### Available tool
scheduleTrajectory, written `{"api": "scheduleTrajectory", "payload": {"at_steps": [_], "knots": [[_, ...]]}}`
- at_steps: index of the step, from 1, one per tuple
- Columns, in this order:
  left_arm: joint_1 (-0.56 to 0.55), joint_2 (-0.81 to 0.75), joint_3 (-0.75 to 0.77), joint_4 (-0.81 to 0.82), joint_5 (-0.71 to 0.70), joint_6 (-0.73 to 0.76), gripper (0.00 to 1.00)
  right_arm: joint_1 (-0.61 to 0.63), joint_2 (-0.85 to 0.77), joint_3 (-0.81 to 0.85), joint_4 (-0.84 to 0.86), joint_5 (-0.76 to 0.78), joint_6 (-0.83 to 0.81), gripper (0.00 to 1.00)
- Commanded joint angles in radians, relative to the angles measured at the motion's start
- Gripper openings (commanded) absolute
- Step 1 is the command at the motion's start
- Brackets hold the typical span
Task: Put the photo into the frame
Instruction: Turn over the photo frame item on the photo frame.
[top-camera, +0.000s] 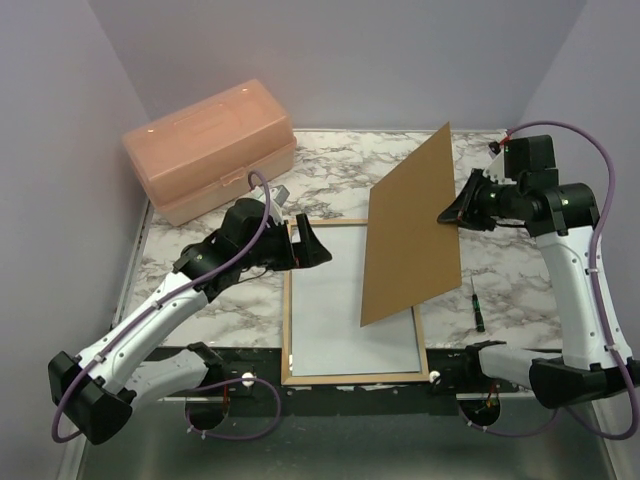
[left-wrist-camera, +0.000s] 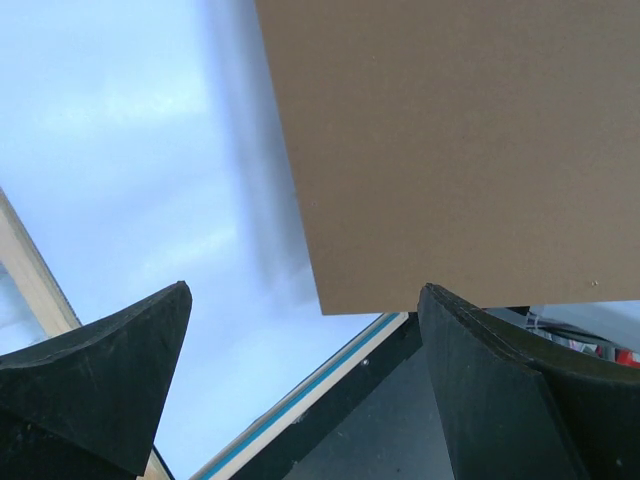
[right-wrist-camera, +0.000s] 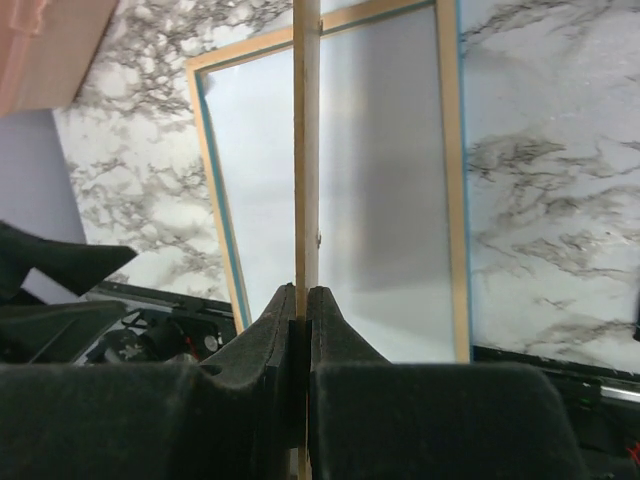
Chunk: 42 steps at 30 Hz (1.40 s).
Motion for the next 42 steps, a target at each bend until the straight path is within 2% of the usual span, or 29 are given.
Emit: {"api": "scheduleTrajectory", "payload": {"at_steps": [1,5,12,24,35,37,38,40,42], "knots": [[-0.010,-0.045,0.077,-0.157,-0.105,0.017,0.98,0.005,0.042,0.124,-0.135,0.101,-0.045,0.00],[-0.010,-0.075,0.069,-0.155,-0.139,0.021,0.98,0.007,0.090,0.172,-0.182,0.114,-0.079,0.00],[-0.011,-0.044,0.036,-0.114,-0.101,0.016,0.98,0.024,0.102,0.155,-0.180,0.165,-0.100,0.00],[-0.010,-0.009,0.046,-0.088,-0.077,0.021,0.98,0.118,0.173,0.134,-0.090,0.233,-0.118,0.00],[-0.010,0.020,0.123,-0.121,-0.047,0.017,0.98,0.267,0.278,0.219,-0.097,0.448,-0.108,0.04],[-0.010,0.022,0.134,-0.128,-0.045,0.017,0.99,0.312,0.301,0.237,-0.106,0.486,-0.108,0.07],[-0.010,0.022,0.137,-0.132,-0.041,0.018,0.98,0.335,0.311,0.245,-0.107,0.492,-0.111,0.11],[-0.010,0.020,0.143,-0.138,-0.036,0.020,0.99,0.374,0.326,0.263,-0.102,0.486,-0.110,0.30],[-0.009,0.015,0.145,-0.138,-0.026,0.018,0.98,0.398,0.330,0.276,-0.086,0.457,-0.106,0.43]]}}
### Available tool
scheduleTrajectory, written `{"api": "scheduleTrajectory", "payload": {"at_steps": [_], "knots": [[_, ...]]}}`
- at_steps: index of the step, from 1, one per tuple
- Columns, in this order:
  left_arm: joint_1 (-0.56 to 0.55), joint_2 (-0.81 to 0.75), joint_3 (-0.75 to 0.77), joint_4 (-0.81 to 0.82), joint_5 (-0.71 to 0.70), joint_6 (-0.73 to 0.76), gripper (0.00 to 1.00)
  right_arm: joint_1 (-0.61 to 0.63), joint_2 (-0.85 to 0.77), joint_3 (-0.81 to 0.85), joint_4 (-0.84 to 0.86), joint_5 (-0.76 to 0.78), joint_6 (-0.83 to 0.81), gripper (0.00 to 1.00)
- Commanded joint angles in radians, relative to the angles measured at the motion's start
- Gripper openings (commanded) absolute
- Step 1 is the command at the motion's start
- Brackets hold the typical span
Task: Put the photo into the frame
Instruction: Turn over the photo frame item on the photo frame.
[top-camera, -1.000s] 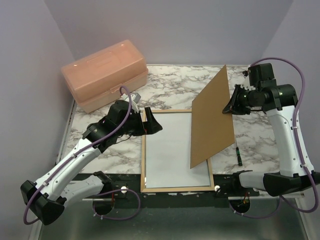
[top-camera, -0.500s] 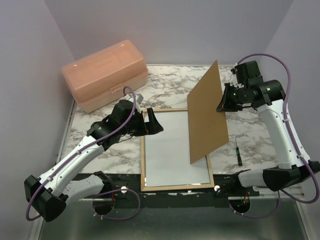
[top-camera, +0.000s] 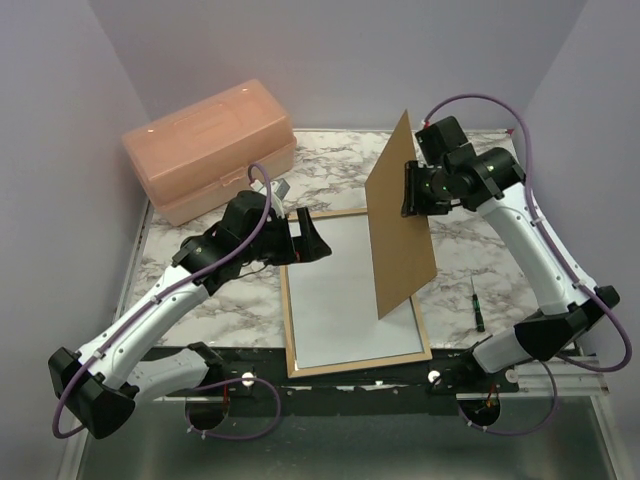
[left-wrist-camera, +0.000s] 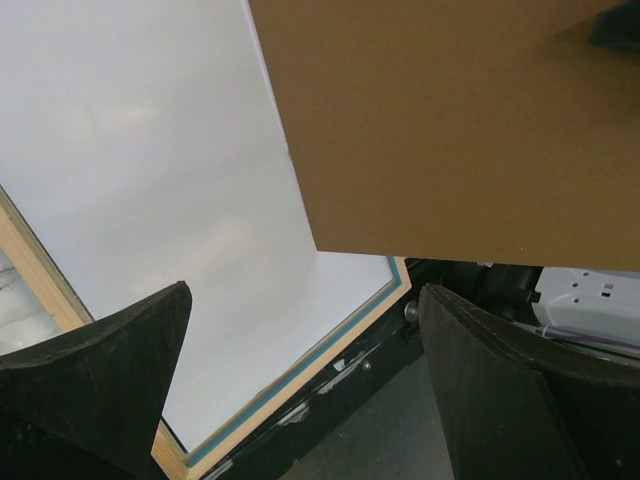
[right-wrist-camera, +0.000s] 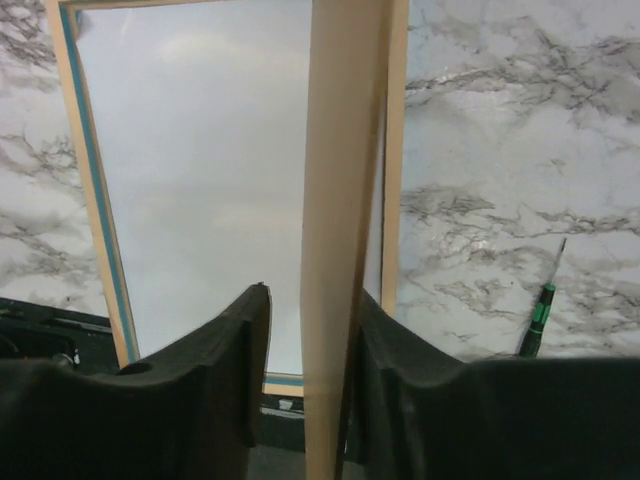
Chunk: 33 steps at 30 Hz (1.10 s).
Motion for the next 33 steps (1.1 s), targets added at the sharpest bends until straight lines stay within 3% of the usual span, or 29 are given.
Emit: {"api": "scheduleTrajectory", "payload": {"at_steps": [1,6,14,24,33], "knots": [[-0.004,-0.009,0.032,-0.022,0.044,0.004,0.98,0.054,0.034,0.036,0.017,0.017,-0.002,0.48],[0.011,-0.022,0.023,0.039,0.115,-0.019,0.99,0.057,0.005,0.028,0.098,-0.152,0.012,0.64],[0.070,-0.013,0.029,0.169,0.274,-0.062,0.99,0.058,-0.082,-0.076,0.260,-0.340,0.073,0.75],[0.142,0.021,0.030,0.301,0.402,-0.108,0.98,0.058,-0.172,-0.233,0.456,-0.483,0.143,0.79],[0.166,0.199,0.183,0.313,0.459,-0.100,0.99,0.058,-0.265,-0.333,0.560,-0.540,0.194,0.81]]}}
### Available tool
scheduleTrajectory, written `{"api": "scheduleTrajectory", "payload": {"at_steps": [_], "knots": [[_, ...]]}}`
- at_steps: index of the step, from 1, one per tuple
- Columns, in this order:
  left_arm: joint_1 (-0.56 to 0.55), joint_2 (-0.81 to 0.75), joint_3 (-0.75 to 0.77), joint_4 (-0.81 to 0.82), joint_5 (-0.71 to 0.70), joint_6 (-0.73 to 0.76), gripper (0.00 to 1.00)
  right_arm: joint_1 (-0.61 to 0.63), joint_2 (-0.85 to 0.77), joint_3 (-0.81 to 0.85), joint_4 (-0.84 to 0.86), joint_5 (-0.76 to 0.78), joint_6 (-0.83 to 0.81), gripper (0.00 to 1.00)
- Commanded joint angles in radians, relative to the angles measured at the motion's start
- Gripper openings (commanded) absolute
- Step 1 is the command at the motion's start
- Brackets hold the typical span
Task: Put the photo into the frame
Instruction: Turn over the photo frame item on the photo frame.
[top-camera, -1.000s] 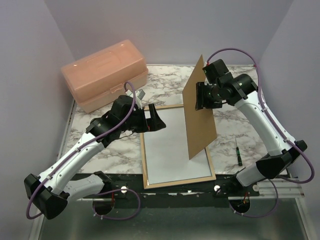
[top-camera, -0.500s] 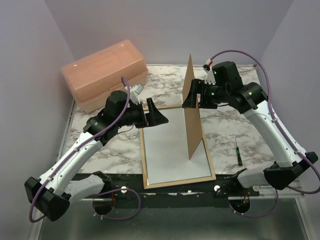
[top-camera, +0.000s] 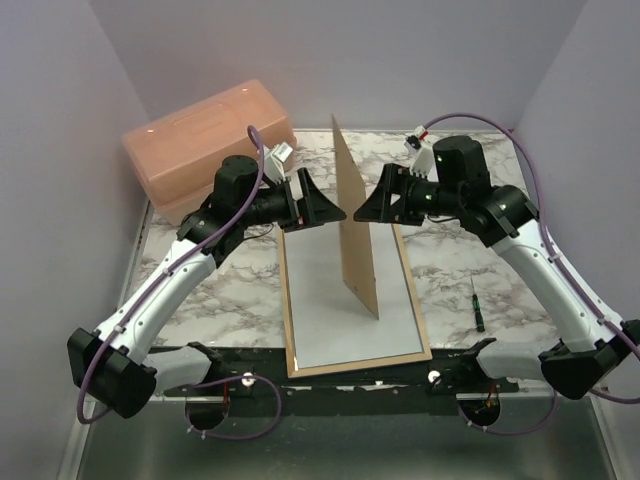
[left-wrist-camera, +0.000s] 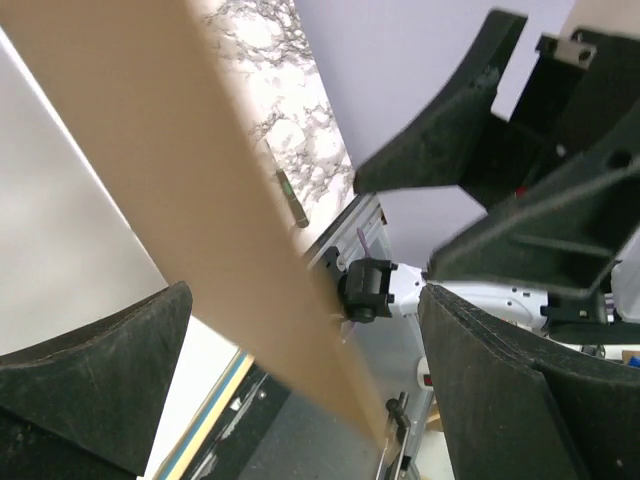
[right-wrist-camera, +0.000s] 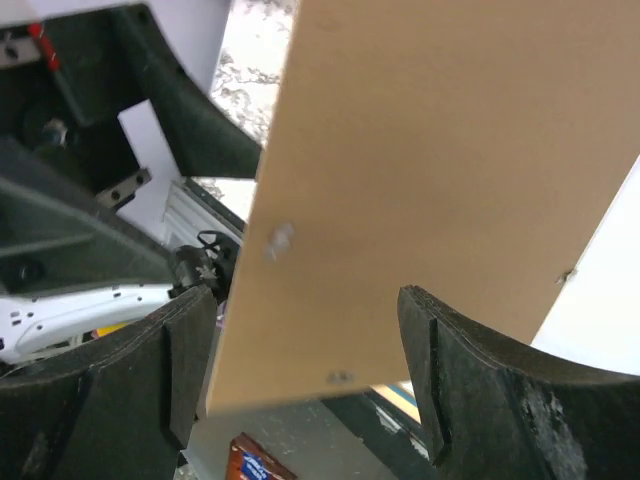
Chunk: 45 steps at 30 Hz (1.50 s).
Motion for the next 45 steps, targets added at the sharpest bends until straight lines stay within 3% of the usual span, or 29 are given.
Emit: {"api": "scheduleTrajectory", "payload": {"at_steps": [1,6,11,17,20,22,28,33,40,45], "knots": [[0.009,0.114,0.115,0.010,0.048,0.019,0.99,0.003,-0.078,-0.046,0.096,-0.041,0.043,0.81],[0.009,0.215,0.194,-0.133,-0.016,0.102,0.97,0.003,-0.119,-0.086,0.086,0.002,0.054,0.81],[0.010,0.240,0.173,-0.167,-0.098,0.142,0.93,0.003,-0.152,-0.138,0.074,0.030,0.062,0.81],[0.009,0.254,0.146,-0.163,-0.131,0.145,0.77,0.004,-0.176,-0.191,0.062,0.065,0.068,0.81],[0.009,0.265,0.144,-0.178,-0.151,0.162,0.61,0.004,-0.184,-0.223,0.060,0.081,0.069,0.81],[0.009,0.275,0.137,-0.186,-0.158,0.174,0.42,0.003,-0.191,-0.250,0.066,0.092,0.072,0.81],[0.010,0.274,0.065,-0.150,-0.168,0.159,0.01,0.004,-0.193,-0.318,0.054,0.147,0.076,0.82],[0.021,0.234,0.008,-0.094,-0.140,0.122,0.00,0.003,-0.228,-0.405,0.074,0.209,0.100,1.00],[0.079,0.074,-0.119,0.011,-0.067,0.054,0.00,0.000,-0.226,-0.494,0.075,0.282,0.111,1.00],[0.148,-0.073,-0.218,0.032,-0.014,0.031,0.00,-0.033,-0.212,-0.546,0.129,0.228,0.109,1.00]]}}
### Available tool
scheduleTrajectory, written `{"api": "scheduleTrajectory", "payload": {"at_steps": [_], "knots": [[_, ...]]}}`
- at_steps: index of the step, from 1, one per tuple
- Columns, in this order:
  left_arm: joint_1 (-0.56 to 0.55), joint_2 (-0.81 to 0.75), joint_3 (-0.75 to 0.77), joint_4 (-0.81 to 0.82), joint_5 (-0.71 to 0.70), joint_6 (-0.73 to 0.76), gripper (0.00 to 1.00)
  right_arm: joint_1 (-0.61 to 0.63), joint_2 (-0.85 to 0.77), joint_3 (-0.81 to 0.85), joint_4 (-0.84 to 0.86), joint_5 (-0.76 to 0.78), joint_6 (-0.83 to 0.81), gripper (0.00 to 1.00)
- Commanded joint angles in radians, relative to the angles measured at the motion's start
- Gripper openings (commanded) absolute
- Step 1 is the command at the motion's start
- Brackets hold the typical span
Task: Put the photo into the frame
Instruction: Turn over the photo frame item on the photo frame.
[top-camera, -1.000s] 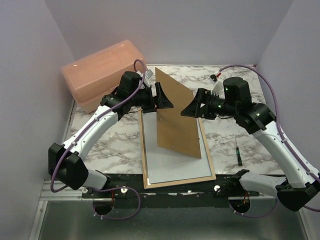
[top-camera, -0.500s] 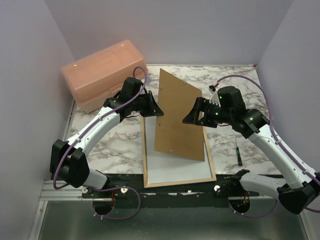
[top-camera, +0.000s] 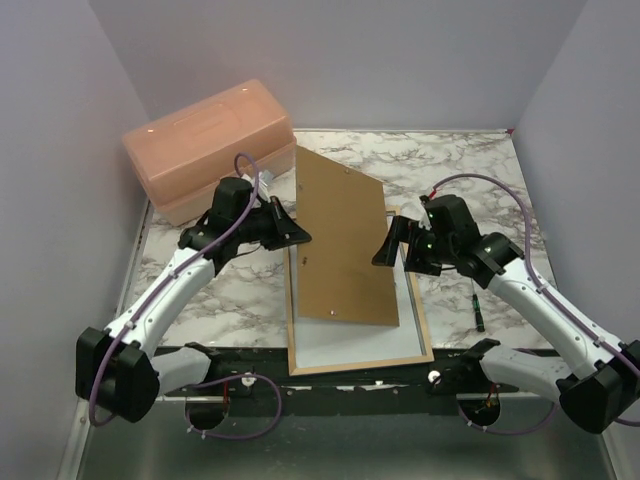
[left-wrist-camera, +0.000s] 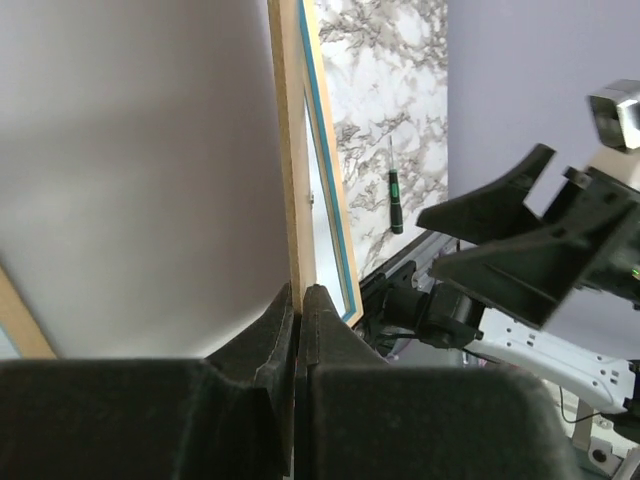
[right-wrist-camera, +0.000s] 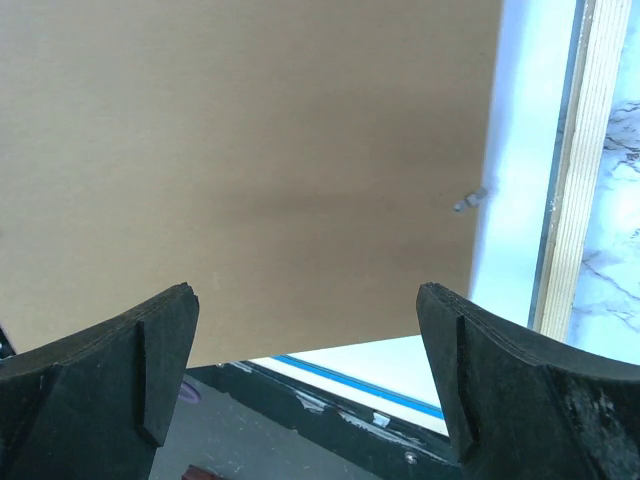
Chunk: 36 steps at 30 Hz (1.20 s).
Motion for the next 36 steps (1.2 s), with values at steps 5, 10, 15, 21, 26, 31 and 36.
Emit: {"api": "scheduleTrajectory", "payload": {"at_steps": [5,10,15,21,26,31,36], "knots": [[0.145,-0.247,-0.136,0.103,0.176,-0.037,0.00,-0.135,0.014,-0.090,0.137,-0.157,-0.029,1.00],[0.212,-0.330,-0.209,0.206,0.311,-0.134,0.00,-0.272,0.005,-0.135,0.203,-0.354,-0.092,1.00],[0.233,-0.363,-0.218,0.273,0.395,-0.178,0.00,-0.311,-0.021,-0.138,0.232,-0.437,-0.142,1.00],[0.241,-0.400,-0.223,0.328,0.450,-0.227,0.00,-0.385,-0.023,-0.189,0.289,-0.565,-0.138,1.00],[0.247,-0.436,-0.253,0.374,0.468,-0.278,0.00,-0.425,-0.042,-0.233,0.384,-0.692,-0.094,1.00],[0.249,-0.444,-0.310,0.490,0.479,-0.357,0.00,-0.431,-0.073,-0.284,0.571,-0.857,0.036,1.00],[0.258,-0.447,-0.337,0.502,0.469,-0.374,0.00,-0.431,-0.112,-0.315,0.715,-0.938,0.165,0.98]]}}
